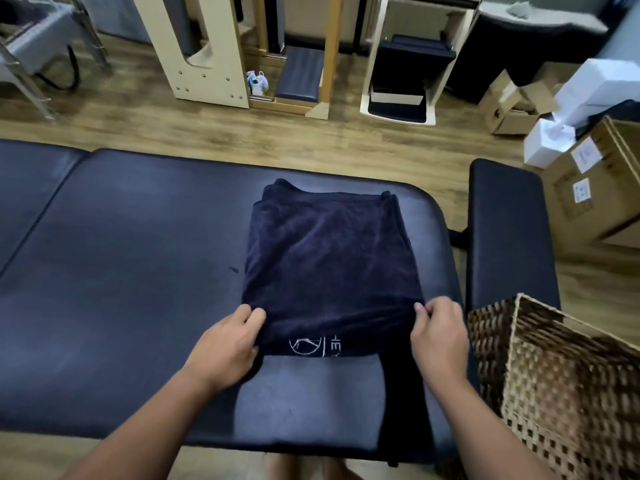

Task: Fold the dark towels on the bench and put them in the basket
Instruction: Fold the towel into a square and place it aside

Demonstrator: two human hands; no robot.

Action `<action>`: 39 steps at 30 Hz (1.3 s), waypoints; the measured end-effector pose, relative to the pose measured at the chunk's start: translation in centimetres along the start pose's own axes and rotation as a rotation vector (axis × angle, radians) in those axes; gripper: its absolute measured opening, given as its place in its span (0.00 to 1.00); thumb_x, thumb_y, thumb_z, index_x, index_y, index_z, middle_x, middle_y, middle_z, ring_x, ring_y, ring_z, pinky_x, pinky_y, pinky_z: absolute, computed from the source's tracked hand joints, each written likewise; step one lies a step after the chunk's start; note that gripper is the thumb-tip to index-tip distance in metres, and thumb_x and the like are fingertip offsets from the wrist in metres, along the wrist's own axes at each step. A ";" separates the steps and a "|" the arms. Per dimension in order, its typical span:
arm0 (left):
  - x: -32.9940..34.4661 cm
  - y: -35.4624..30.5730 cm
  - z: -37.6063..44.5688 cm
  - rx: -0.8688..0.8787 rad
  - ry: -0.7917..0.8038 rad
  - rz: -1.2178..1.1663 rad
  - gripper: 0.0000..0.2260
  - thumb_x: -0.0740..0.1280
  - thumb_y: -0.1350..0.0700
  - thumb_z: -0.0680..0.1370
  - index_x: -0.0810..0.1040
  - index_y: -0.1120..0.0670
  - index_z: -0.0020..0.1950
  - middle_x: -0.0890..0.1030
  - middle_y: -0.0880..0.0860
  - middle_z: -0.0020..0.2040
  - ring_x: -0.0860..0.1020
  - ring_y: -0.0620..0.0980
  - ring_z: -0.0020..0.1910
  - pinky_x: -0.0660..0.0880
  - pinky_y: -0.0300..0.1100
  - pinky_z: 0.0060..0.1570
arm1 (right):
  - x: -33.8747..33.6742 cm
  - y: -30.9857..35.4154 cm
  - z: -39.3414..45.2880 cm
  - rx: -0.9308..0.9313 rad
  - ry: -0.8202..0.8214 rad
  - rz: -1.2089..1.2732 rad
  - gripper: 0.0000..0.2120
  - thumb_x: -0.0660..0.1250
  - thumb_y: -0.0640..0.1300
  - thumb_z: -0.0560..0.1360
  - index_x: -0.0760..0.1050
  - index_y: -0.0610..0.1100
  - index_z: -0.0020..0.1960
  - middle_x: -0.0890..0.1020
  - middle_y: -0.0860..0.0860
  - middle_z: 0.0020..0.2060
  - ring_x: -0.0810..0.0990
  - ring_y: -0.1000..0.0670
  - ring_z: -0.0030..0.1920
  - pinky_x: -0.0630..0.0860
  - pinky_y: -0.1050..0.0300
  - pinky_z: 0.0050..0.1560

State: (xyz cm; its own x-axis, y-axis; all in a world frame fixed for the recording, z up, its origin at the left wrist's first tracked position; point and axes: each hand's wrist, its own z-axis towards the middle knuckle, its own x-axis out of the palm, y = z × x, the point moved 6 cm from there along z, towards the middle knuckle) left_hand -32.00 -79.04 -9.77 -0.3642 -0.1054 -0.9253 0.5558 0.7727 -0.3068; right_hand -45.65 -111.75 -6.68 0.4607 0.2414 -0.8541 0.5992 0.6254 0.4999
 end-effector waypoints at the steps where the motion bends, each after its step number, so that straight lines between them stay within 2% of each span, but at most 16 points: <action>1: 0.1 0.3 -0.2 -0.069 0.018 -0.027 0.16 0.66 0.62 0.70 0.61 0.51 0.48 0.69 0.51 0.45 0.74 0.62 0.37 0.74 0.54 0.34 | -0.6 -0.2 -0.5 -0.031 -0.027 0.017 0.08 0.68 0.42 0.78 0.71 0.41 0.44 0.74 0.44 0.41 0.76 0.37 0.38 0.74 0.44 0.38; 5: 0.8 0.7 -1.0 -0.195 0.015 -0.013 0.14 0.64 0.60 0.74 0.59 0.51 0.48 0.65 0.52 0.47 0.69 0.59 0.35 0.68 0.51 0.35 | 0.6 -1.4 -3.0 -0.070 0.226 0.014 0.08 0.69 0.46 0.78 0.72 0.44 0.47 0.75 0.49 0.41 0.78 0.43 0.42 0.74 0.47 0.42; 8: -0.2 0.5 -0.9 0.003 -0.062 0.015 0.14 0.68 0.59 0.71 0.62 0.52 0.46 0.64 0.52 0.47 0.65 0.54 0.35 0.67 0.48 0.32 | 0.8 -2.8 -2.8 0.082 0.239 -0.010 0.11 0.65 0.50 0.80 0.75 0.44 0.57 0.80 0.46 0.50 0.79 0.41 0.52 0.76 0.45 0.52; 10: -0.7 0.2 -1.1 0.186 -0.064 0.136 0.13 0.69 0.62 0.69 0.64 0.54 0.43 0.67 0.53 0.43 0.68 0.55 0.32 0.67 0.47 0.28 | 1.2 -2.2 -3.1 0.024 0.293 -0.087 0.14 0.66 0.52 0.79 0.77 0.43 0.57 0.81 0.45 0.51 0.78 0.39 0.54 0.76 0.41 0.53; 12: -1.1 0.2 -1.2 0.286 -0.101 0.235 0.11 0.67 0.62 0.69 0.65 0.53 0.42 0.69 0.53 0.38 0.70 0.56 0.28 0.64 0.46 0.26 | 1.2 -1.7 -3.4 -0.019 0.310 -0.096 0.13 0.68 0.51 0.78 0.78 0.42 0.54 0.80 0.46 0.48 0.77 0.39 0.53 0.75 0.39 0.52; 15: -0.8 0.6 -1.7 0.343 -0.156 0.226 0.05 0.61 0.60 0.72 0.65 0.52 0.41 0.69 0.52 0.36 0.69 0.56 0.25 0.58 0.43 0.26 | -0.6 -2.3 -3.7 0.015 0.179 0.016 0.10 0.70 0.48 0.78 0.72 0.46 0.42 0.76 0.52 0.37 0.76 0.41 0.44 0.74 0.41 0.46; 19: 0.6 0.5 -2.1 0.367 0.038 0.308 0.10 0.67 0.57 0.63 0.67 0.49 0.37 0.70 0.48 0.35 0.71 0.51 0.26 0.60 0.42 0.27 | -0.3 -2.4 -6.5 -0.116 0.290 -0.109 0.20 0.72 0.47 0.75 0.61 0.52 0.35 0.68 0.56 0.33 0.74 0.42 0.39 0.71 0.46 0.40; 22: -0.9 -0.6 -0.3 0.323 0.166 0.369 0.06 0.63 0.48 0.64 0.68 0.48 0.35 0.76 0.49 0.35 0.78 0.53 0.32 0.61 0.44 0.35 | -1.0 -1.4 -5.2 -0.144 0.252 -0.144 0.22 0.74 0.44 0.68 0.60 0.52 0.31 0.67 0.54 0.34 0.71 0.46 0.39 0.73 0.46 0.40; 25: -3.5 -2.2 1.8 0.299 -0.042 0.263 0.11 0.61 0.44 0.71 0.70 0.50 0.36 0.76 0.50 0.36 0.78 0.55 0.35 0.68 0.45 0.35 | -1.5 2.6 -3.1 -0.202 0.158 -0.161 0.11 0.73 0.46 0.67 0.70 0.47 0.35 0.71 0.50 0.40 0.72 0.43 0.43 0.75 0.45 0.42; 26: -4.0 -2.8 2.5 0.286 -0.093 0.243 0.12 0.61 0.43 0.74 0.74 0.51 0.42 0.77 0.51 0.42 0.78 0.55 0.40 0.72 0.46 0.37 | -0.8 4.2 -2.7 -0.270 0.187 -0.198 0.08 0.72 0.48 0.68 0.75 0.46 0.41 0.74 0.49 0.46 0.74 0.42 0.47 0.76 0.44 0.46; 27: -4.2 -3.1 3.4 0.254 -0.114 0.236 0.16 0.60 0.42 0.75 0.77 0.51 0.53 0.77 0.53 0.53 0.78 0.56 0.50 0.75 0.49 0.43 | 0.4 5.5 -2.5 -0.332 0.258 -0.234 0.12 0.69 0.51 0.70 0.78 0.46 0.50 0.75 0.47 0.54 0.75 0.41 0.54 0.77 0.44 0.52; 29: -3.5 -3.7 5.5 0.168 0.017 0.245 0.31 0.59 0.39 0.74 0.63 0.43 0.77 0.61 0.61 0.77 0.63 0.65 0.74 0.71 0.58 0.64 | 3.4 7.5 -2.4 -0.435 0.455 -0.303 0.26 0.62 0.58 0.75 0.71 0.50 0.71 0.66 0.43 0.73 0.66 0.37 0.72 0.69 0.41 0.69; 31: -1.9 -3.1 7.7 0.066 0.188 0.249 0.41 0.59 0.37 0.74 0.39 0.37 0.81 0.34 0.59 0.81 0.38 0.69 0.79 0.53 0.65 0.75 | 6.1 8.0 -1.8 -0.395 0.624 -0.373 0.32 0.55 0.64 0.79 0.53 0.58 0.79 0.47 0.42 0.81 0.47 0.35 0.79 0.53 0.36 0.77; 32: -1.6 -2.7 8.6 0.019 0.240 0.241 0.43 0.59 0.35 0.74 0.34 0.36 0.79 0.29 0.57 0.80 0.32 0.68 0.78 0.49 0.67 0.76 | 6.9 8.0 -1.3 -0.335 0.655 -0.384 0.33 0.53 0.66 0.79 0.47 0.60 0.80 0.41 0.43 0.81 0.41 0.34 0.79 0.48 0.34 0.77; 35: -1.6 -1.8 11.8 -0.070 0.257 0.192 0.41 0.55 0.27 0.74 0.32 0.32 0.77 0.26 0.56 0.79 0.30 0.69 0.77 0.48 0.70 0.75 | 8.3 8.9 1.6 -0.191 0.632 -0.380 0.31 0.51 0.69 0.78 0.48 0.62 0.77 0.39 0.40 0.80 0.37 0.30 0.77 0.44 0.26 0.73; 39: -2.5 -1.1 15.9 -0.101 0.249 0.207 0.37 0.50 0.22 0.73 0.32 0.26 0.74 0.30 0.55 0.80 0.36 0.71 0.78 0.50 0.68 0.75 | 10.7 11.4 5.6 -0.297 0.650 -0.377 0.34 0.50 0.71 0.77 0.41 0.65 0.78 0.36 0.45 0.80 0.34 0.30 0.77 0.41 0.22 0.71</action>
State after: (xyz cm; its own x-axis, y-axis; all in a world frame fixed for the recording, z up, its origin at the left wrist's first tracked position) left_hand -19.81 -89.61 -10.69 -0.4296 0.2065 -0.8791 0.5645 0.8213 -0.0829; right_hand -30.22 -106.19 -9.31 -0.2652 0.3011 -0.9160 0.3972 0.8998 0.1808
